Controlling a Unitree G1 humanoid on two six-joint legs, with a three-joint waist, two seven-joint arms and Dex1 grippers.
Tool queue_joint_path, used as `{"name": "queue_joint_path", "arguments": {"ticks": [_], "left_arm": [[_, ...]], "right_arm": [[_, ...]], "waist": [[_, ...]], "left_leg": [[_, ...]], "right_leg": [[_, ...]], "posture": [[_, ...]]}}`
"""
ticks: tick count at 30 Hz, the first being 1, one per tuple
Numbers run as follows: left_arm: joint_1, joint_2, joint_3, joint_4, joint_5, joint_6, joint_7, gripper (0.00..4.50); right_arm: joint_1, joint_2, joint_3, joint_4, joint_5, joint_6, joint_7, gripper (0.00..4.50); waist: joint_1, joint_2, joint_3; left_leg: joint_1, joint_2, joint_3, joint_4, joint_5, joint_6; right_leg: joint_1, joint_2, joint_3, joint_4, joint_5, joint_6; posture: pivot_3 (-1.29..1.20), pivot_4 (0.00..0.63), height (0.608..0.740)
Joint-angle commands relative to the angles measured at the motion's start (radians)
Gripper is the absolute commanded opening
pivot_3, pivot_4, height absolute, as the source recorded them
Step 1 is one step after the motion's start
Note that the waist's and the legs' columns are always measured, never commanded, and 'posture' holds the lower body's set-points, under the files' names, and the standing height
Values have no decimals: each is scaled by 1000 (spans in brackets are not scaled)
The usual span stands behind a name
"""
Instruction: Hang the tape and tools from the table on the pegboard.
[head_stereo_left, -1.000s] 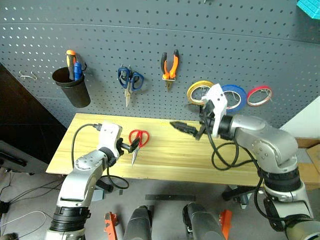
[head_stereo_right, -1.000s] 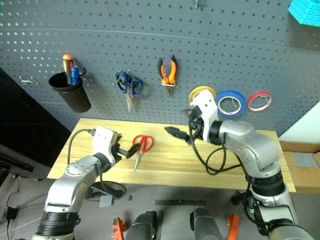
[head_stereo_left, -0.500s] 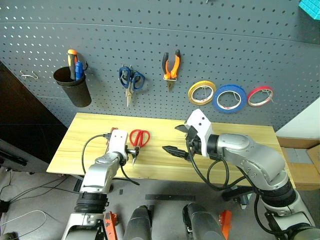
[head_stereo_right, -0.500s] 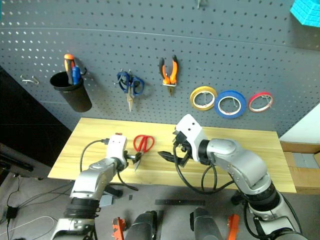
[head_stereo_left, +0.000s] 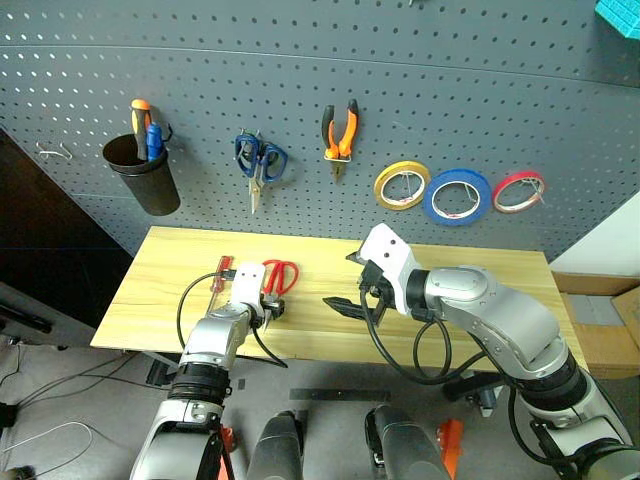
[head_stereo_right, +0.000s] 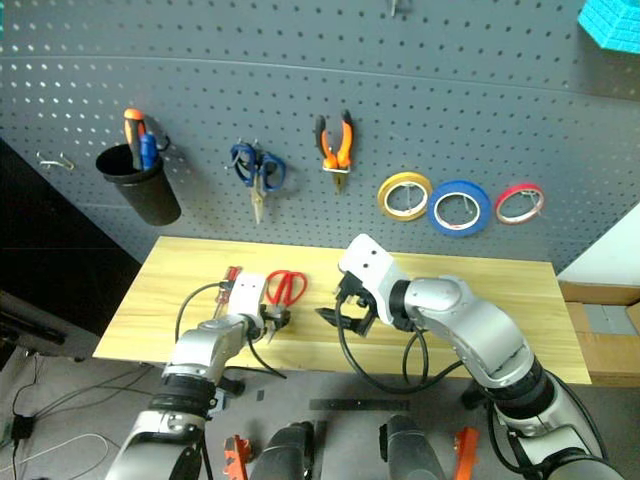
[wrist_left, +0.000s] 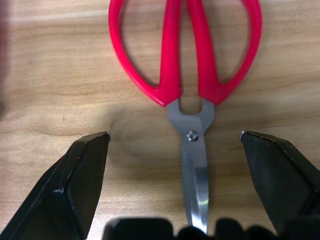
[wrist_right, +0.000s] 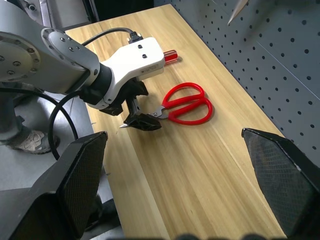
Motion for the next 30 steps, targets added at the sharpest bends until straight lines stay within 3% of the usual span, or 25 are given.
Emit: {"name": "queue_joint_path", "arguments": {"ticks": [1,10,12,22,30], "left_arm": [[-18,-14,13,-5,4,-25,7,3956],[-53,-32,25,94,10,-76,16,827],[-57,-33,30,110,12,-92,17,299],[-7,-30,24,64,19,-204,-22,298],[268,-3,23,-275,38,-379,-42,297]], "right_arm": [[-9,2,-9,-25,-11,-15,0,4500],[-12,3,-30,-15,-20,-2,-1,4500],[-13,1,-33,-13,-25,-1,0,4500],[-10,-2,-42,-17,-31,7,-2,4500],[2,-14,-56,-42,-30,9,-3,4500]], "waist": [[0,0,0],[-3,0,0],[-5,0,0],[-11,1,0],[-24,2,2]], "left_leg": [[0,0,0,0,0,0],[0,0,0,-1,0,0],[0,0,0,-1,0,0],[0,0,0,-2,0,0],[0,0,0,-4,0,0]], "right_leg": [[0,0,0,0,0,0],[0,0,-1,0,0,0],[0,0,-1,0,0,1],[0,0,-1,-1,-1,1],[0,-2,-1,-2,0,0]], "posture": [[-105,222,740],[-120,227,740],[-123,226,740],[-129,223,740],[-132,227,740]]}}
